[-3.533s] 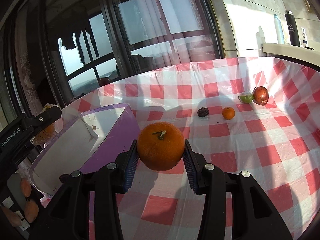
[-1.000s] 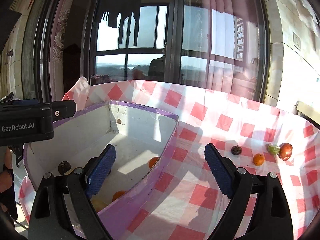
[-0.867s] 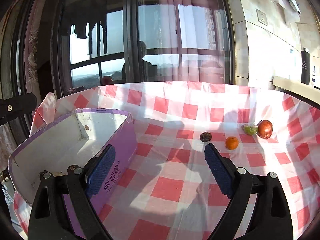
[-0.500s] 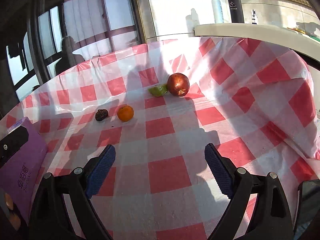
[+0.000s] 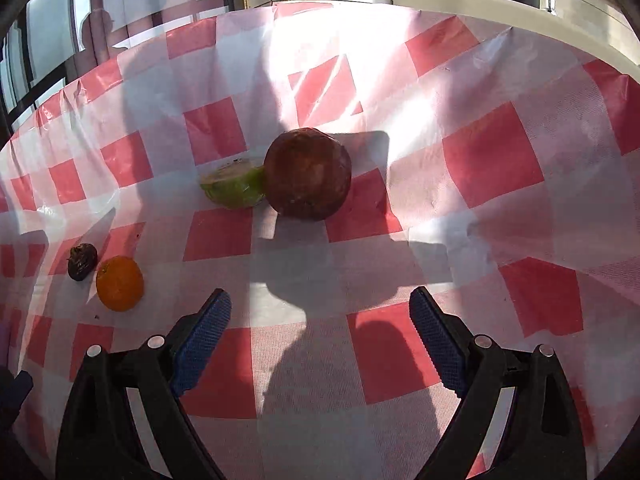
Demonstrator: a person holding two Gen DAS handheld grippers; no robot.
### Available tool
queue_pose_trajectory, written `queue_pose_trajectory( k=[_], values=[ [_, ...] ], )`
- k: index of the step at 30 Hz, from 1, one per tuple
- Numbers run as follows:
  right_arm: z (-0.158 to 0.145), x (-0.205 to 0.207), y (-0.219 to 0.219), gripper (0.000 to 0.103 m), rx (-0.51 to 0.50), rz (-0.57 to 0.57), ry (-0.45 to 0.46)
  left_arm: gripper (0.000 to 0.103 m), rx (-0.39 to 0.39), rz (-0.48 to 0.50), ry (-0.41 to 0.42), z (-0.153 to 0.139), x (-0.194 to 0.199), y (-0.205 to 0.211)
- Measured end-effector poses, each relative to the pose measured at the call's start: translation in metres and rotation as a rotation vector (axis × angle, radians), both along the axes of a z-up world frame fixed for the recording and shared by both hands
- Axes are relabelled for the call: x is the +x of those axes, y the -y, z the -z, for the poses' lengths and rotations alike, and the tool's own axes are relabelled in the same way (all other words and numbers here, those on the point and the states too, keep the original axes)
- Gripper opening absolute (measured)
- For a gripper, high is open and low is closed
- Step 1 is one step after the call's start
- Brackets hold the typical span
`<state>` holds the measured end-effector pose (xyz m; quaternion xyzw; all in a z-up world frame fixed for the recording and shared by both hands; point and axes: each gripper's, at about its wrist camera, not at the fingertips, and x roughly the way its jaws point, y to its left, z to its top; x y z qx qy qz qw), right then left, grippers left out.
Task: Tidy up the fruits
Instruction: 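Move both open grippers back over the fruits on the tablecloth, then grasp the large red apple with the right gripper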
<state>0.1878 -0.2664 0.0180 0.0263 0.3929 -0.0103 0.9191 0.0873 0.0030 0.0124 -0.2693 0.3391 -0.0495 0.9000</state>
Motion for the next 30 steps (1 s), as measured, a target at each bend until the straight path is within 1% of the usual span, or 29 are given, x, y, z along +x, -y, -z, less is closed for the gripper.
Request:
queue_pose_trajectory(
  k=[3,6,7,9,13,14,15,17,18,19,21,23,27,29,30],
  values=[
    [0.001,0.037,-0.009,0.088,-0.079,-0.023,-0.018,0.101,0.033,0.014,0.003,-0.001,0.001,0.006],
    [0.006,0.068,-0.018,0.087,-0.194,-0.044,-0.054,0.101,0.051,0.007,0.013,-0.003,-0.001,0.008],
    [0.007,0.076,-0.02,0.087,-0.218,-0.05,-0.062,0.101,0.055,0.006,0.014,-0.003,-0.001,0.009],
    [0.009,0.088,-0.019,0.086,-0.235,-0.053,-0.071,0.101,0.061,0.003,0.017,-0.003,-0.001,0.009],
    [0.009,0.1,-0.014,0.086,-0.209,-0.077,-0.068,0.101,0.068,0.0,0.021,-0.005,-0.001,0.009],
    [0.009,0.1,-0.013,0.08,-0.194,-0.088,-0.066,0.101,0.069,-0.002,0.02,-0.005,-0.001,0.009],
    [0.009,0.099,-0.013,0.064,-0.175,-0.114,-0.058,0.101,0.069,-0.005,0.019,-0.005,-0.001,0.009],
    [0.009,0.091,-0.016,0.063,-0.184,-0.131,-0.052,0.101,0.067,-0.01,0.019,-0.005,-0.001,0.008],
    [0.008,0.084,-0.015,0.063,-0.174,-0.131,-0.057,0.101,0.065,-0.014,0.019,-0.005,-0.002,0.008],
    [0.007,0.076,-0.012,0.063,-0.139,-0.127,-0.067,0.101,0.065,-0.016,0.019,-0.005,-0.002,0.008],
    [0.003,0.051,-0.002,0.063,-0.04,-0.101,-0.063,0.101,0.064,-0.015,0.02,-0.005,-0.002,0.008],
    [0.0,0.017,0.003,0.063,0.022,-0.071,-0.029,0.101,0.063,-0.016,0.021,-0.005,-0.002,0.008],
    [0.001,-0.045,0.013,0.063,0.195,-0.015,0.034,0.101,0.061,-0.018,0.019,-0.005,-0.002,0.008],
    [-0.003,-0.07,0.013,0.063,0.247,0.013,0.085,0.101,0.062,-0.02,0.017,-0.004,-0.002,0.007],
    [-0.003,-0.072,0.014,0.063,0.279,0.026,0.11,0.101,0.065,-0.019,0.015,-0.005,-0.002,0.008]
  ],
)
